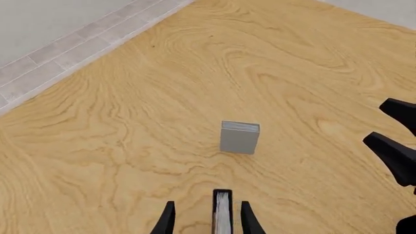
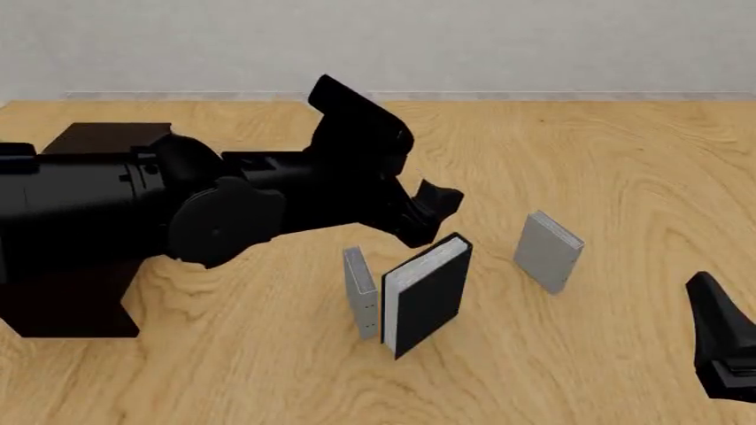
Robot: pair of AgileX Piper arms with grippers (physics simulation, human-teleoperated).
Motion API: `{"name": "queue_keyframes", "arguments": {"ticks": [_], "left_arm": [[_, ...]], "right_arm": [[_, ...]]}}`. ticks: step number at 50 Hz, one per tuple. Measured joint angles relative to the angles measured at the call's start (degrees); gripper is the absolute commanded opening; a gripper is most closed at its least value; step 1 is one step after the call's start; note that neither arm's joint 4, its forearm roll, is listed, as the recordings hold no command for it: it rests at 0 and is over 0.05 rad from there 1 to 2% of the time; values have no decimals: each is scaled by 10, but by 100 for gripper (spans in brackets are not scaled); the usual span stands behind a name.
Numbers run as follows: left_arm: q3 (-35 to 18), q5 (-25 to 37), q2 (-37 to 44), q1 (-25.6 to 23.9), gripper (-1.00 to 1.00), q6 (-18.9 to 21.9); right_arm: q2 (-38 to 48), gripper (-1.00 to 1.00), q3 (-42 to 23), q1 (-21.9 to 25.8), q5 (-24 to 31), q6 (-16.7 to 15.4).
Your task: Pick up the book in the middle and place it on the cabinet shelf.
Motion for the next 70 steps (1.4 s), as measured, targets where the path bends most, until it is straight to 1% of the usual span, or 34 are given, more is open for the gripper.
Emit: {"name": "queue_keyframes", "arguments": {"ticks": [22,45,70], "left_arm": [[-4,-19,40,6,100,6],[-3,-33,72,-9,100,-5],[-11,-43,113,-11,100,-12]], "right_arm": [[0,100,0,0,0,0],[0,100,0,0,0,0],[0,100,0,0,0,0]]}}
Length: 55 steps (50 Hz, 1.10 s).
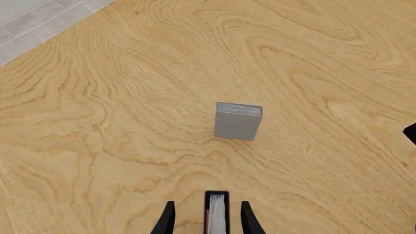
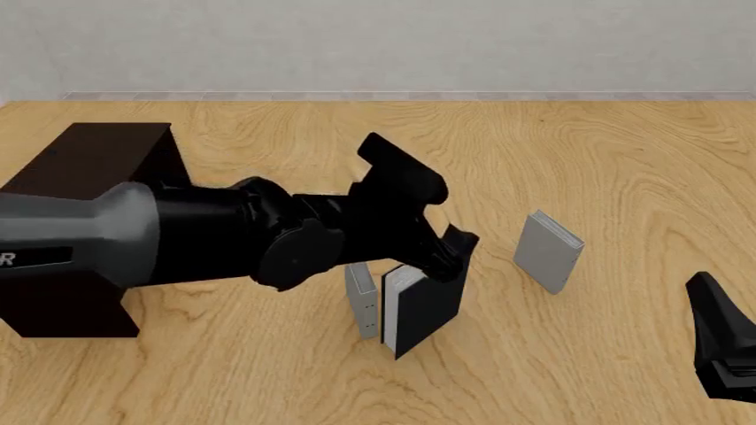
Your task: Pick up the book in the middle and place it on the cabinet shelf.
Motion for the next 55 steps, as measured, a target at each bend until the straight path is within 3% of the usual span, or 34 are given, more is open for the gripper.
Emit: {"name": "queue_keyframes", "arguments": {"ticks": [55], "left_arm": [[-34,5,85,-9,100,-25]], "right_arm": [[0,100,0,0,0,0]]}}
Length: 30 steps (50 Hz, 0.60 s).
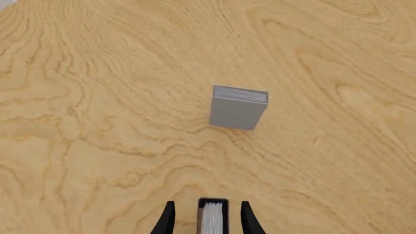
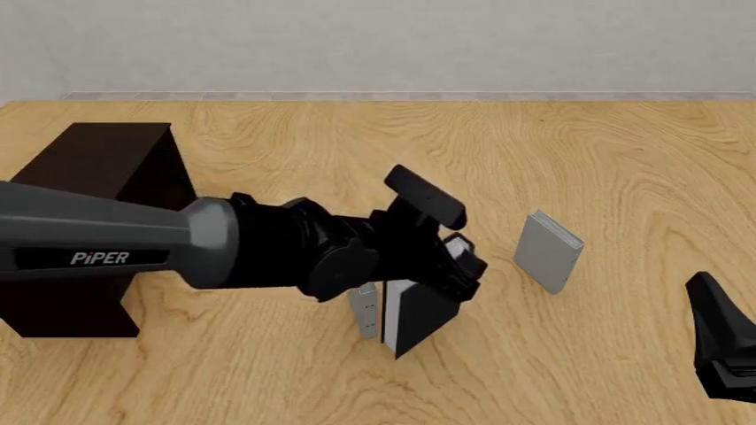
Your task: Pick up the book in the middle and place it on the cabinet shelf.
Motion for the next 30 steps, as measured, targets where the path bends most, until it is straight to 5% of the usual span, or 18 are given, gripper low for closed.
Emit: {"name": "queue_keyframes", "arguments": {"ticks": [6,7,30], "left_arm": [[-3,0,2,-3,100,-3],[-3,0,4,-3,-100,-4],[-6,4,4,-9,-100,-16]], "right_arm": [[0,100,0,0,0,0],[0,100,0,0,0,0],[0,100,0,0,0,0]]}}
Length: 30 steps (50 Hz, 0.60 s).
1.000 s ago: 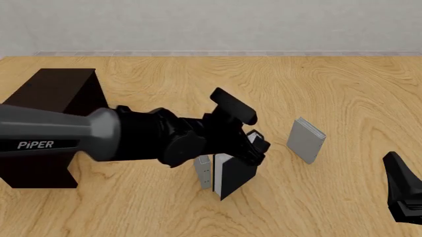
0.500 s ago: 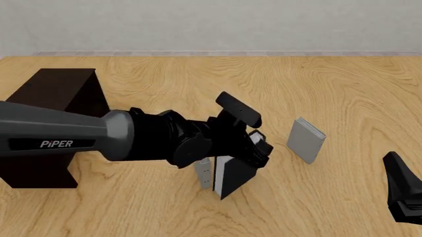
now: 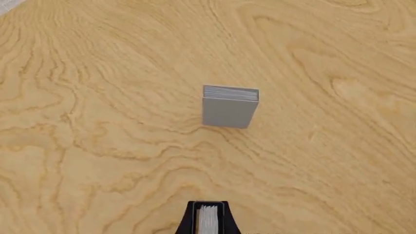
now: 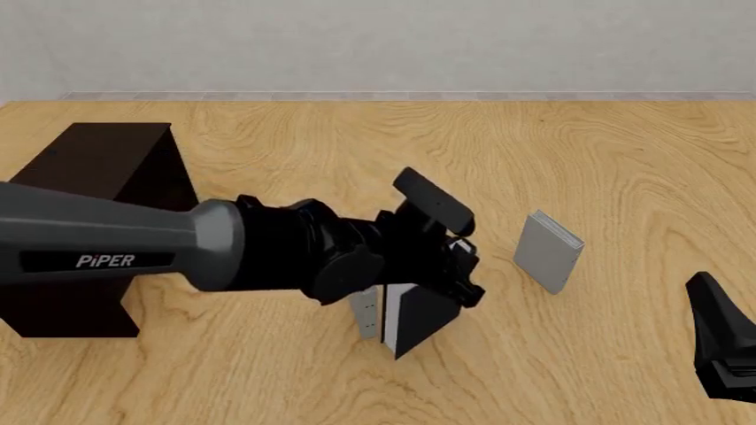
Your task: Pick up the book in the middle and place it on the cabinet shelf.
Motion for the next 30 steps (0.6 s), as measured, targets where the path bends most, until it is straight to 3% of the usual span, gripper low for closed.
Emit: {"name": "queue_keyframes", "arguments": {"ticks": [30], "left_arm": [[5,31,-57,-28,-100,-12]], "right_arm": [[0,100,0,0,0,0]]}}
